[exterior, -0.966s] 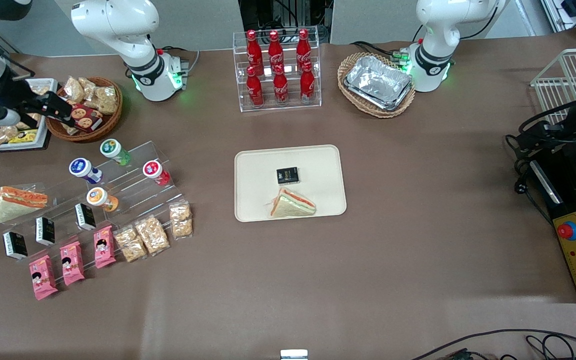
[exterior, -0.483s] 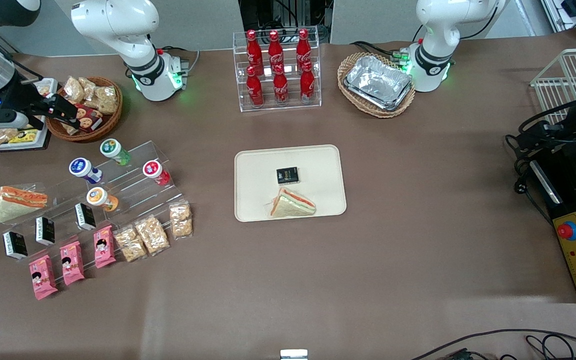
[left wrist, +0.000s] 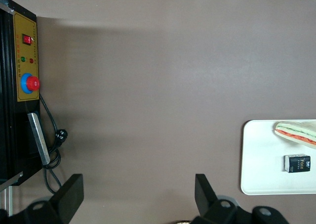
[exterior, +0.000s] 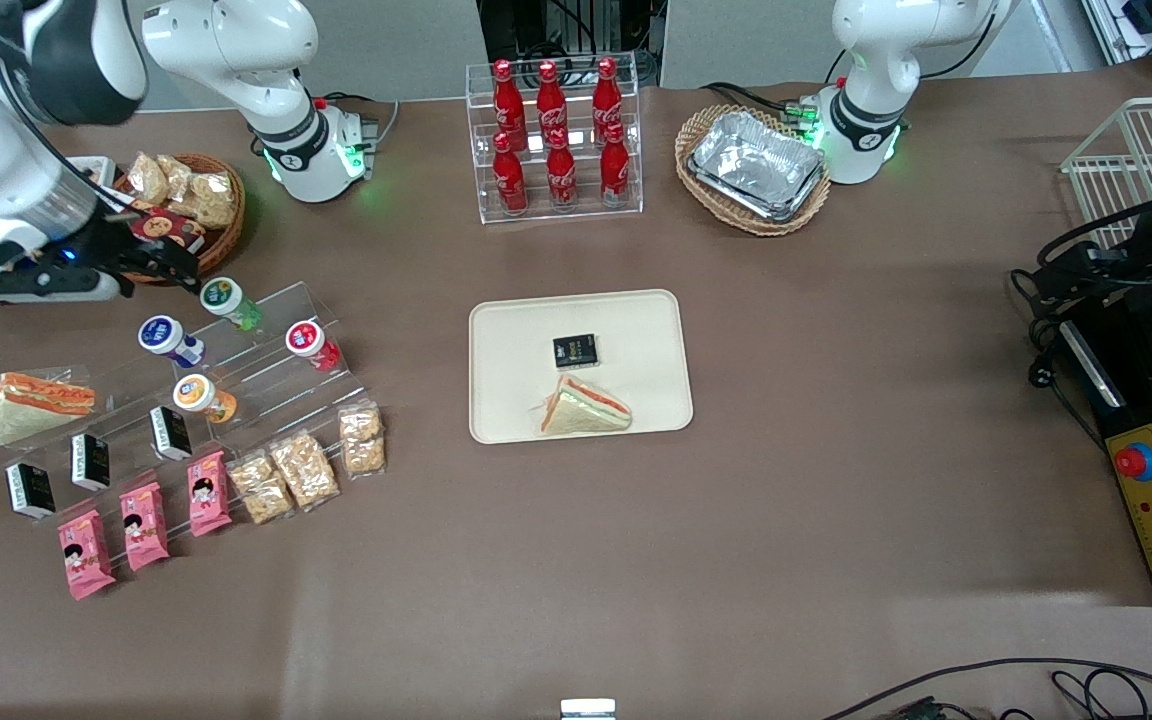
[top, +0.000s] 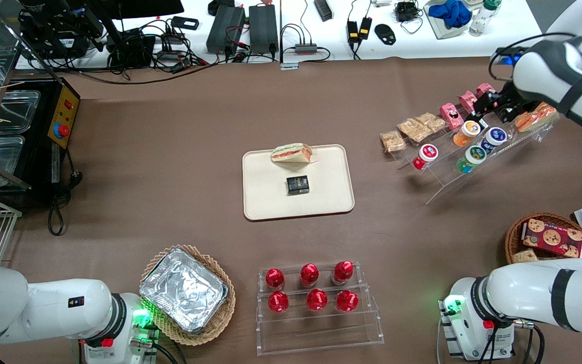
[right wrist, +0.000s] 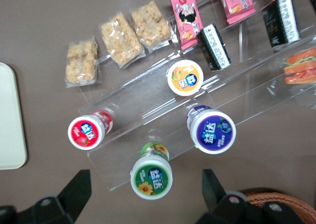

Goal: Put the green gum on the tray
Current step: 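Move the right gripper over the green-lidded gum bottle on the acrylic rack, then lower the right gripper and close it around the green gum bottle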

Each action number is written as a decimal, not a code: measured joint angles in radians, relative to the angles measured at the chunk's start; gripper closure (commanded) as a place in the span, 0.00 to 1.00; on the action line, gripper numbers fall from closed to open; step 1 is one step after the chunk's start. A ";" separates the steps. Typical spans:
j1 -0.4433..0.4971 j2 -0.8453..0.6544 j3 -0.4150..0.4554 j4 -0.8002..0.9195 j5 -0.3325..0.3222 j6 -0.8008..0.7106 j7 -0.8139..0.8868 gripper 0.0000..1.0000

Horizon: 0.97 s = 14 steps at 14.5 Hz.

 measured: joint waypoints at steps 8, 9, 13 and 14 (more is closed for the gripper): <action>-0.006 0.086 -0.005 -0.099 -0.017 0.171 -0.009 0.00; -0.007 0.086 -0.006 -0.104 -0.017 0.171 -0.009 0.00; -0.008 0.082 -0.009 -0.130 -0.017 0.171 -0.009 0.00; -0.008 0.080 -0.009 -0.134 -0.017 0.171 -0.009 0.00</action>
